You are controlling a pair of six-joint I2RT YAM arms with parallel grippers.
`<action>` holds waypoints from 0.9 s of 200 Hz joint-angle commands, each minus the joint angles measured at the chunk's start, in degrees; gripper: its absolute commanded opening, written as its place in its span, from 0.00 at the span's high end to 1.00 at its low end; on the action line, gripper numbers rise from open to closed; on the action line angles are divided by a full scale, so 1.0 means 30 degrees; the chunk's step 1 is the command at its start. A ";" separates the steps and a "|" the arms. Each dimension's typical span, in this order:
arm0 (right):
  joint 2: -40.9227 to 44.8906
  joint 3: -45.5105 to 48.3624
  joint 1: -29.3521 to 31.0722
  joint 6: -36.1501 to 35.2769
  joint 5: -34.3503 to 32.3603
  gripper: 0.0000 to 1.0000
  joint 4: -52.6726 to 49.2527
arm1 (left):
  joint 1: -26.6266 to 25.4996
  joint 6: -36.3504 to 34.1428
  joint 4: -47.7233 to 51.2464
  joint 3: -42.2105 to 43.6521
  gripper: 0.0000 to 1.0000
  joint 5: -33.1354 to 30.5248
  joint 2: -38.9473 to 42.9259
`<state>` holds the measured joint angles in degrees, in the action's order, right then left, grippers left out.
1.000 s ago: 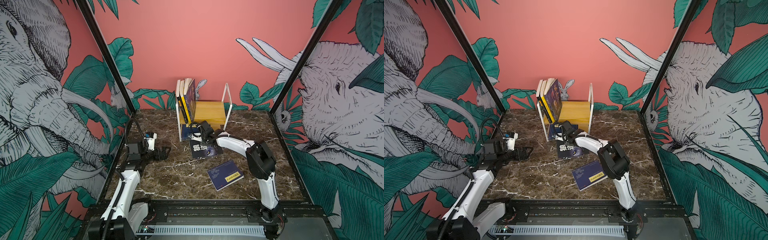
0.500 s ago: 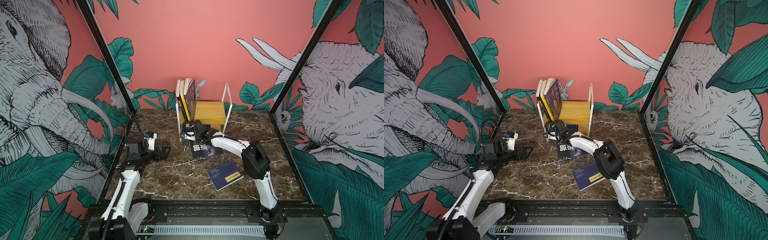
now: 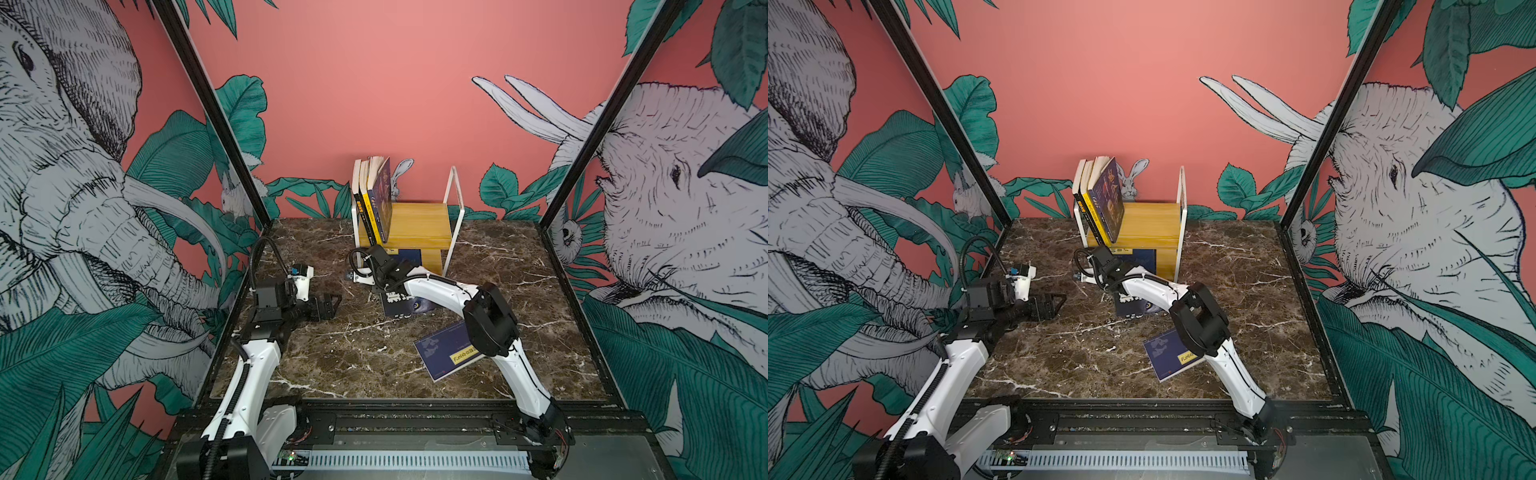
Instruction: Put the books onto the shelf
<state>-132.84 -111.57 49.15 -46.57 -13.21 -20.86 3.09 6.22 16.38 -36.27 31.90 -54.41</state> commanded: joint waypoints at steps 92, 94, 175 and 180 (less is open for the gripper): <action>-0.0478 -0.0743 -0.0063 0.0260 -0.0185 0.61 0.0098 | 0.0118 -0.0109 -0.0185 0.0331 0.01 0.0147 0.0177; -0.0500 -0.0748 -0.0063 0.0281 -0.0171 0.61 0.0091 | 0.0128 -0.0110 -0.0201 0.0340 0.01 0.0170 0.0193; -0.0462 -0.0929 -0.0203 0.0317 0.0131 0.63 0.0075 | 0.0126 -0.0125 -0.0148 0.0304 0.01 0.0120 0.0121; -0.0457 -0.0926 -0.0210 0.0315 0.0135 0.63 0.0078 | 0.0127 -0.0125 -0.0180 0.0341 0.01 0.0137 0.0147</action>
<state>-133.51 -112.46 48.97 -46.44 -13.19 -21.47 3.09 6.22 16.38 -36.25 31.92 -54.41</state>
